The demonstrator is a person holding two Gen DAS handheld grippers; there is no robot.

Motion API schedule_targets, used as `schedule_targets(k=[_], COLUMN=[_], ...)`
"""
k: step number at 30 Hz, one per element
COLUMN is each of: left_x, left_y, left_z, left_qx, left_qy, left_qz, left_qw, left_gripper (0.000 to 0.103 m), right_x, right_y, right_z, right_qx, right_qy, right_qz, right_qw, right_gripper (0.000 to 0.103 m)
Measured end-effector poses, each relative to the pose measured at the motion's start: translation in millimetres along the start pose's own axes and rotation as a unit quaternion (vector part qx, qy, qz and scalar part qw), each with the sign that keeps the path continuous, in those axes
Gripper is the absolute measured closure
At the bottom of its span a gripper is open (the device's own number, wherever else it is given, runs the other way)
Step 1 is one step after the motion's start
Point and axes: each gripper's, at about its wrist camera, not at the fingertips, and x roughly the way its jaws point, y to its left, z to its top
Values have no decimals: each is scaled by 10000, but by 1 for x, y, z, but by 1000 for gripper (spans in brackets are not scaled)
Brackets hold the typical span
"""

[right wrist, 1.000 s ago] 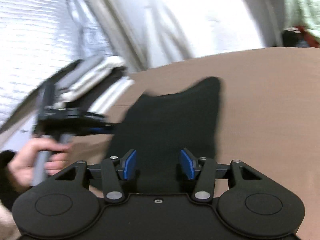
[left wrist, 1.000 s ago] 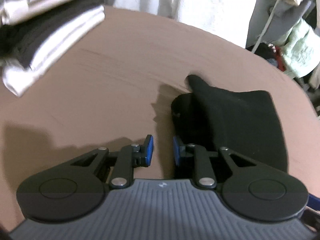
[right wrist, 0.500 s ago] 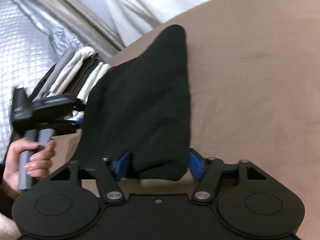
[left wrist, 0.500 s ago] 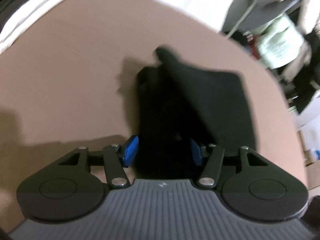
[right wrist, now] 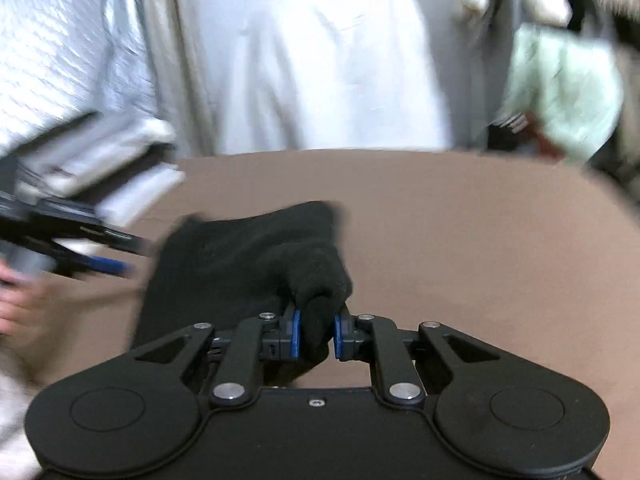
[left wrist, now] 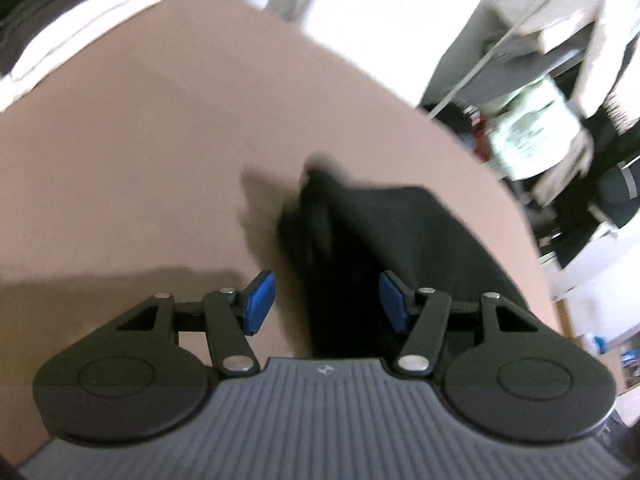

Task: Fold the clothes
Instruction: 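Open both tools and pinch the bundle edge again with both tools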

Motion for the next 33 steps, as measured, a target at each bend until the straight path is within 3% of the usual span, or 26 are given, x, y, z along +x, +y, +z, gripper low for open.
schedule_targets(k=[2, 4, 6, 12, 15, 18, 20, 22, 24, 27, 30, 31, 33], left_x=[-1, 5, 11, 46, 78, 103, 101, 95, 91, 81, 64, 59, 58], left_y=[-5, -13, -24, -66, -73, -62, -49, -41, -36, -34, -24, -19, -6], left_z=[0, -4, -7, 11, 12, 2, 4, 10, 13, 18, 29, 33, 41], left_qx=[63, 231, 451, 1133, 1492, 1947, 1782, 1616, 1531, 1348, 1202, 1135, 925], left_qy=[-55, 40, 160, 474, 871, 1155, 1183, 1175, 1121, 937, 596, 475, 441], left_qz=[-198, -309, -327, -206, 559, 989, 877, 772, 734, 639, 595, 584, 398], left_qw=[9998, 9992, 9983, 9922, 9834, 9690, 9729, 9768, 9791, 9844, 9892, 9907, 9939], left_gripper=[36, 36, 36, 31, 33, 29, 29, 29, 29, 29, 26, 24, 16], right_x=[16, 29, 24, 29, 52, 81, 92, 84, 78, 62, 44, 43, 42], right_y=[-22, -45, -55, -38, -8, 17, 35, 52, 48, 16, -19, -28, -46], right_z=[1, -7, -16, -3, 8, -3, -14, -22, -23, -36, -50, -55, -64], right_qx=[127, 694, 1099, 956, 511, 324, 141, -124, 155, 1185, 2175, 2321, 2608], right_qy=[384, 898, 783, 388, 404, 912, 1388, 1369, 1532, 1745, 1639, 1602, 1529], right_qz=[-526, -831, -866, 255, 870, 1187, 1199, 1035, 1268, 1897, 1868, 1795, 1643], right_qw=[9978, 9901, 9871, 9943, 9941, 9882, 9829, 9851, 9799, 9589, 9439, 9425, 9390], right_gripper=[78, 72, 69, 69, 68, 68, 67, 67, 67, 51, 44, 37, 34])
